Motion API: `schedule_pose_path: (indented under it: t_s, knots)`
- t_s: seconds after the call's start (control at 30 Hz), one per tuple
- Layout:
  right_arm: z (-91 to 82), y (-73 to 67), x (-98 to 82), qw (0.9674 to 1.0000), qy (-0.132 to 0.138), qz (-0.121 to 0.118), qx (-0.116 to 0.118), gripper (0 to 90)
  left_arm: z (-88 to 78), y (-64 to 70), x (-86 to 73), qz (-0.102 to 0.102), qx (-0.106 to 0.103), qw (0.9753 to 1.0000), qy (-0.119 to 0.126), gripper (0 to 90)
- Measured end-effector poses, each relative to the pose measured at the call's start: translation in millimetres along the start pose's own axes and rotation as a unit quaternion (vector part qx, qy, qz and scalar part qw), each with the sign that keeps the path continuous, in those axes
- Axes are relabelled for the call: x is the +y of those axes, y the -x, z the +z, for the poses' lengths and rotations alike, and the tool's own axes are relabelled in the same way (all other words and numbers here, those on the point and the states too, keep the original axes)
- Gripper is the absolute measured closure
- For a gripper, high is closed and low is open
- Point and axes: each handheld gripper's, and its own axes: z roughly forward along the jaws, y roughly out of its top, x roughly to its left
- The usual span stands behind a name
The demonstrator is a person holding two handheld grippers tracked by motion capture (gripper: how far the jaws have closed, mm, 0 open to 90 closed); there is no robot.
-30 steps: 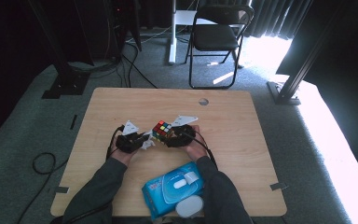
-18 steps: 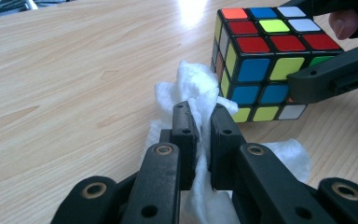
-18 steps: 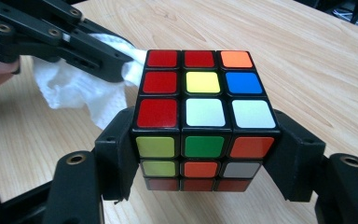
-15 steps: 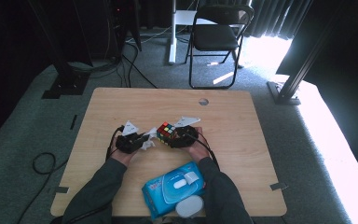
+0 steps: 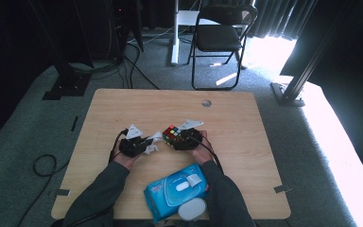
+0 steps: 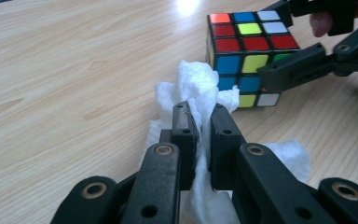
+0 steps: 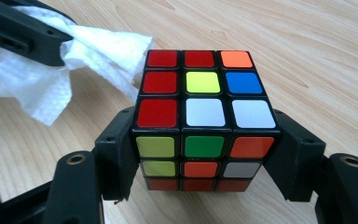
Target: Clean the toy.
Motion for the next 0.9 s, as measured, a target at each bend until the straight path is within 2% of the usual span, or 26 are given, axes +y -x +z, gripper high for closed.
schedule_pose_path:
  t_s: [0.17, 0.63, 0.8, 0.9]
  knots:
    - [4.9, -1.9, -0.8, 0.9998, -0.010, -0.008, -0.013, 34.2, 2.5, 3.0, -0.7, 0.005, -0.005, 1.0000, -0.004, 83.5]
    - [6.4, -1.4, -2.2, 0.9997, -0.012, -0.004, -0.018, 33.8, 7.7, 7.8, -1.5, 0.009, -0.012, 0.9998, -0.010, 83.5]
    - [4.4, -3.3, -3.2, 0.9997, -0.014, -0.013, -0.015, 25.2, 7.0, 7.3, -1.1, 0.009, -0.011, 0.9998, -0.010, 83.5]
    - [2.0, -2.9, -3.2, 0.9998, -0.007, -0.014, -0.012, 24.1, 6.8, 7.3, -1.2, 0.009, -0.011, 0.9999, -0.010, 83.5]
